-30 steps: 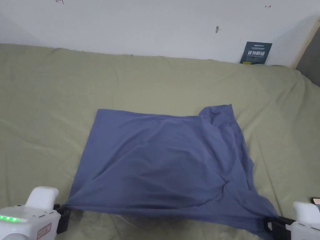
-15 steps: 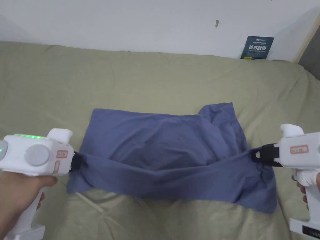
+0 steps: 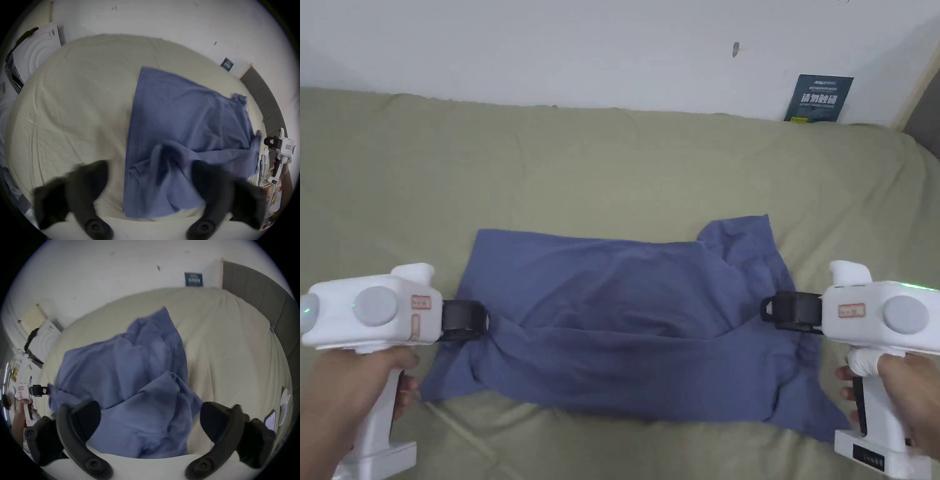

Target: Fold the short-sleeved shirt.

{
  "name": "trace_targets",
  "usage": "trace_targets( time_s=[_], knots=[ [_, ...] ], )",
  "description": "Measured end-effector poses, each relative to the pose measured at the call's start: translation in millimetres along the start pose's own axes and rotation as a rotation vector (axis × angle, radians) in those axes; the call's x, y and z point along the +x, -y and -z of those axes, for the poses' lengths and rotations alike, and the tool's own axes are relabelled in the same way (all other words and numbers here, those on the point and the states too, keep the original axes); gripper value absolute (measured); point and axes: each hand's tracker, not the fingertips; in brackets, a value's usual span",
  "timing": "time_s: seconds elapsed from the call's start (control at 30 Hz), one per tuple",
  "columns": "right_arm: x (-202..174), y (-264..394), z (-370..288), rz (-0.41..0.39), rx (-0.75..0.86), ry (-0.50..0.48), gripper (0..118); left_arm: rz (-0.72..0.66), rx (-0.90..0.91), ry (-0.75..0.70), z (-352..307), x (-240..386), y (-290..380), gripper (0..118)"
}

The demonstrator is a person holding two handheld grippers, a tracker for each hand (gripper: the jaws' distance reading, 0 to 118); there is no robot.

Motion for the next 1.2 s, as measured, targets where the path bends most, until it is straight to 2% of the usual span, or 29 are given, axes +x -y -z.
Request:
trace_targets(
  time_s=[0.1,0.17,0.23,0.27,0.3,0.33,0.37,0.4,0.43,0.47,0.5,0.6,0.63,0.67,0.73,0.77,0.8,0.83,0.9,0.97,1.0,1.1,1.13,1.2],
  knots=[
    [-21.9,48.5,-61.3,-0.062,0.1,0.031,118,0.068,0.233,0.003,-63.8,8.8,48.0,111],
    [-31.1,96.5,-89.5,-0.141,0.195,0.048,118,0.111,0.369,-0.012,-100.3,16.1,92.0,111],
    [-48.5,143.8,-117.7,-0.192,0.258,0.058,118,0.151,0.391,-0.056,-122.3,17.1,133.1,110],
    [-61.9,161.3,-132.4,-0.22,0.26,0.038,117,0.185,0.4,-0.082,-130.5,17.8,153.2,106],
    [-73.3,178.5,-146.2,-0.215,0.264,0.037,111,0.209,0.384,-0.097,-135.8,16.4,171.2,96],
    [-78.4,192.9,-153.5,-0.201,0.276,0.04,89,0.217,0.368,-0.125,-139.2,14.6,185.0,66],
    [-84.5,205.4,-159.8,-0.181,0.28,0.05,56,0.198,0.319,-0.146,-136.9,9.1,191.2,35],
    [-90.0,215.0,-163.7,-0.173,0.277,0.057,21,0.194,0.273,-0.144,-134.0,5.9,197.8,11],
    [-80.7,224.8,-160.1,-0.152,0.277,0.067,1,0.194,0.247,-0.143,-131.3,3.4,201.9,6],
    [-81.8,231.3,-162.8,-0.154,0.289,0.08,1,0.179,0.219,-0.088,-127.8,-0.6,200.5,0],
    [-79.3,232.5,-163.5,-0.147,0.272,0.06,1,0.165,0.196,-0.053,-117.4,-11.0,196.8,0],
    [-80.6,232.7,-162.0,-0.136,0.26,0.059,1,0.166,0.201,-0.077,-100.9,-15.5,177.0,0],
    [-79.0,230.7,-161.4,-0.138,0.259,0.055,1,0.172,0.205,-0.08,-96.5,-9.5,172.4,1],
    [-78.6,229.4,-160.1,-0.143,0.257,0.059,1,0.172,0.204,-0.09,-85.9,-11.9,161.8,21],
    [-94.1,224.4,-170.6,-0.169,0.27,0.077,1,0.175,0.197,-0.073,-66.3,-21.4,142.7,115],
    [-95.8,223.7,-171.8,-0.167,0.27,0.078,1,0.193,0.159,-0.078,-55.5,-14.6,134.6,118],
    [-91.5,223.0,-171.7,-0.154,0.272,0.071,1,0.208,0.132,-0.083,-44.7,-17.2,125.9,117],
    [-87.3,221.8,-171.6,-0.15,0.273,0.071,1,0.263,0.174,-0.12,-42.2,-23.1,116.9,117],
    [-86.2,220.9,-172.4,-0.141,0.276,0.081,1,0.271,0.089,-0.163,-14.8,-21.7,107.4,117],
    [-83.9,217.8,-172.2,-0.126,0.273,0.086,1,0.261,0.081,-0.15,0.3,-27.0,97.5,114],
    [-82.8,216.7,-171.7,-0.118,0.27,0.089,1,0.254,0.084,-0.153,3.7,-28.2,93.3,111],
    [-82.4,212.6,-169.5,-0.113,0.259,0.096,1,0.253,0.069,-0.155,11.9,-18.5,85.6,80],
    [-81.8,210.4,-167.7,-0.115,0.252,0.098,1,0.257,0.053,-0.15,15.1,-18.0,84.1,65],
    [-79.8,205.4,-161.3,-0.118,0.228,0.106,1,0.255,0.009,-0.114,23.7,-17.7,82.4,1]
  ],
)
